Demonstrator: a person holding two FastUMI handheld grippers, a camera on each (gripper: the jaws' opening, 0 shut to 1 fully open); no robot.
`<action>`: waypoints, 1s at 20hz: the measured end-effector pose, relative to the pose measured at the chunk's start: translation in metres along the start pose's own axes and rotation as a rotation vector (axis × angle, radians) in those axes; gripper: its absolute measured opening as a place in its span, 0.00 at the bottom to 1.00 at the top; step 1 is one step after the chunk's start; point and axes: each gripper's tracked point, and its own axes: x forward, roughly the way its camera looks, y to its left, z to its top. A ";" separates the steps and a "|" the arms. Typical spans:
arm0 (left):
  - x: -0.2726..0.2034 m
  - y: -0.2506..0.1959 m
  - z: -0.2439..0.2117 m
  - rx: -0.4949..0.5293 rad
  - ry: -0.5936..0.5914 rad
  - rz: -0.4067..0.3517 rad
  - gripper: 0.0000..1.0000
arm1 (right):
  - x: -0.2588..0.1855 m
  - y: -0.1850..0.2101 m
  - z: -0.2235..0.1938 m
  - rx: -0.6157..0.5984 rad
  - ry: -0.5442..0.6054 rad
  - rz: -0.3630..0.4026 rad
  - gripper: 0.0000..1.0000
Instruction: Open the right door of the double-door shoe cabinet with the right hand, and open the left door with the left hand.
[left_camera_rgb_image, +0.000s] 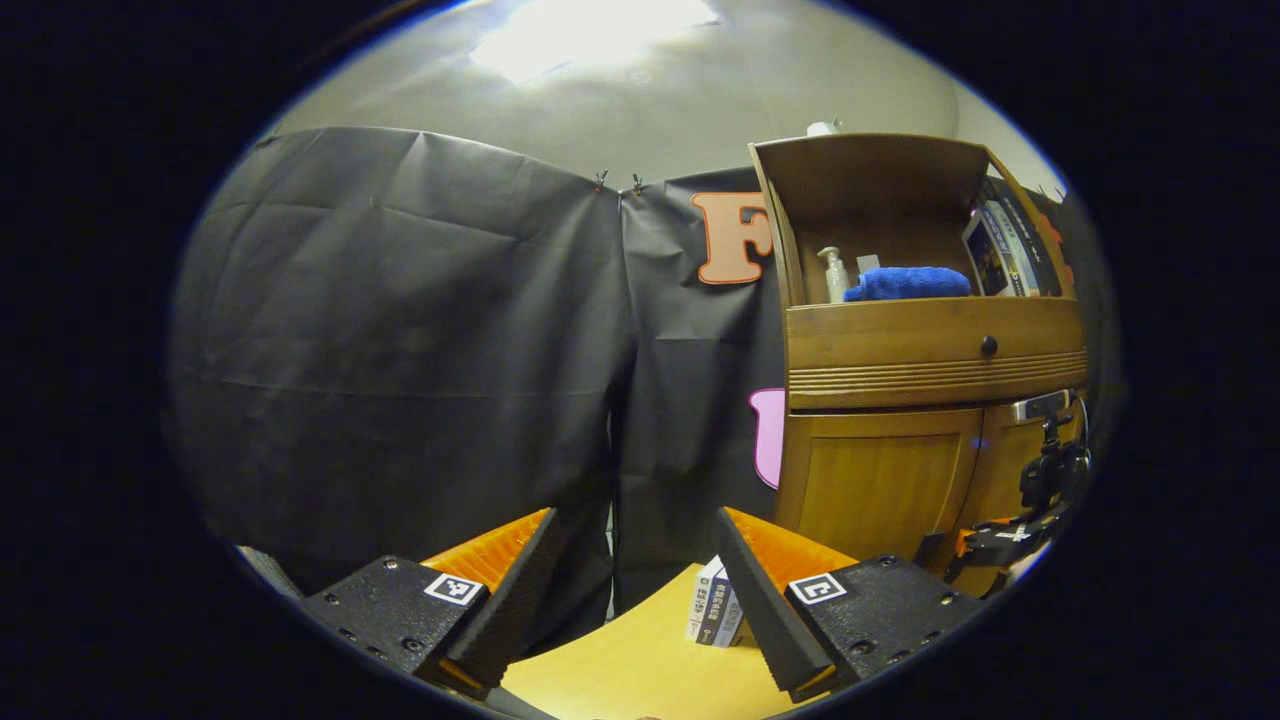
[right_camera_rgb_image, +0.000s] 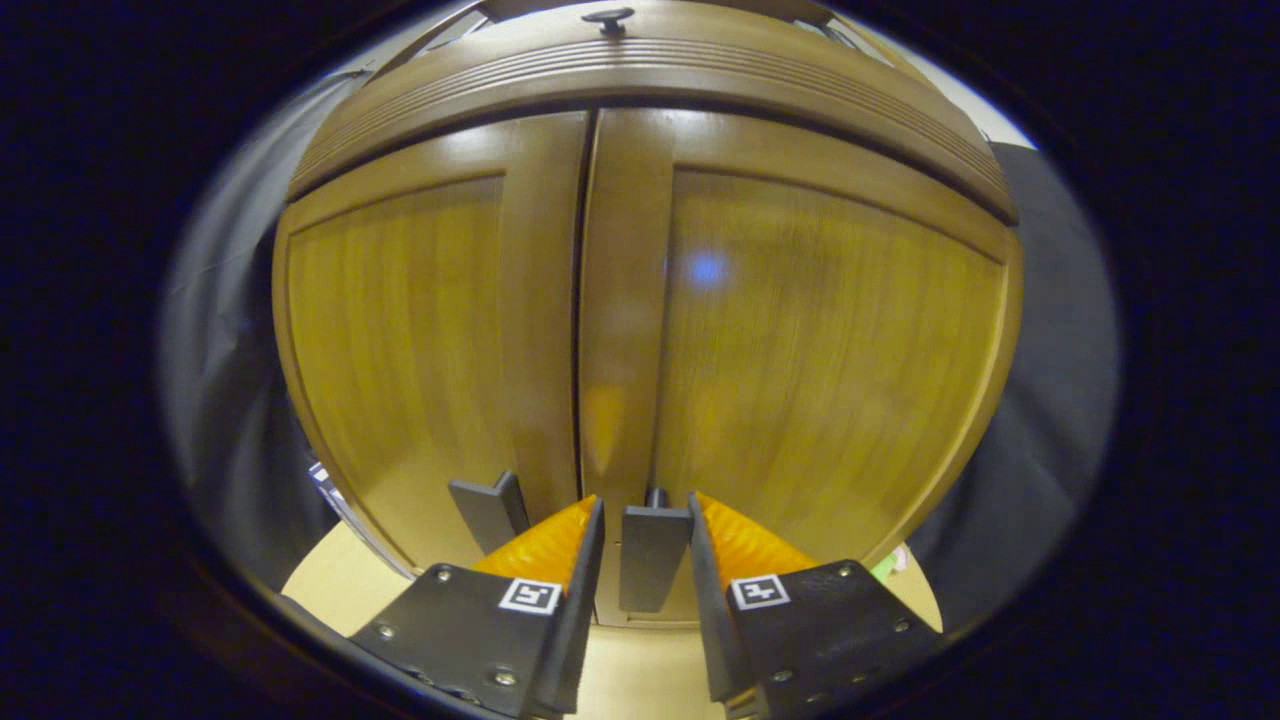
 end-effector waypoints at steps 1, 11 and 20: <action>0.001 0.002 0.000 0.001 -0.001 0.005 0.92 | -0.004 -0.006 0.002 -0.004 0.003 -0.022 0.44; 0.012 -0.024 -0.014 -0.022 0.031 -0.103 0.92 | -0.001 -0.006 -0.003 0.066 -0.005 0.011 0.27; 0.011 -0.076 -0.017 -0.041 0.034 -0.254 0.95 | -0.004 0.000 0.000 0.027 -0.052 0.145 0.27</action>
